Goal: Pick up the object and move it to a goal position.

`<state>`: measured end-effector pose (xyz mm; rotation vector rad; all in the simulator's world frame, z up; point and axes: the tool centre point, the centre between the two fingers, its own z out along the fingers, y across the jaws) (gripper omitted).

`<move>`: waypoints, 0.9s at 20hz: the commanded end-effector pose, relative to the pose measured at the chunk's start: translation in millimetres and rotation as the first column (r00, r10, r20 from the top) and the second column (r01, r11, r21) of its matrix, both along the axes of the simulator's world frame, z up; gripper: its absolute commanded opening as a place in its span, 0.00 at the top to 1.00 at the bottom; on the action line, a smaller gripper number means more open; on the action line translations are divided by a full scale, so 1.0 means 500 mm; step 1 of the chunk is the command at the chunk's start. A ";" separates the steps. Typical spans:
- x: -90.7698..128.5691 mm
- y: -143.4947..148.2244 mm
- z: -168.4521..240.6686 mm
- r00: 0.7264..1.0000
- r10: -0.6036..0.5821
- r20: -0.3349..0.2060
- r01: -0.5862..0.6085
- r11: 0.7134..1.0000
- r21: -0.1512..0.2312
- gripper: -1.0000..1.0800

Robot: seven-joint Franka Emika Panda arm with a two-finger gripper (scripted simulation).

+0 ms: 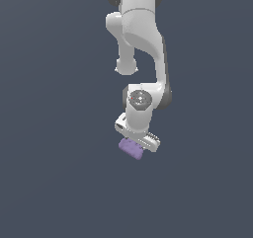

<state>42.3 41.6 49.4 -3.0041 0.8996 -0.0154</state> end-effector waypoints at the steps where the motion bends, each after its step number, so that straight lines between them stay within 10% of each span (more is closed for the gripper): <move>1: -0.006 -0.005 -0.023 1.000 -0.003 -0.011 0.003 1.000 -0.003 0.04; 2: -0.005 -0.005 -0.023 1.000 -0.003 -0.011 0.003 1.000 -0.003 0.04; 3: -0.005 -0.005 -0.023 1.000 -0.003 -0.011 0.003 1.000 -0.003 1.00; 18: 0.005 -0.004 0.016 1.000 0.001 0.004 -0.001 1.000 0.002 1.00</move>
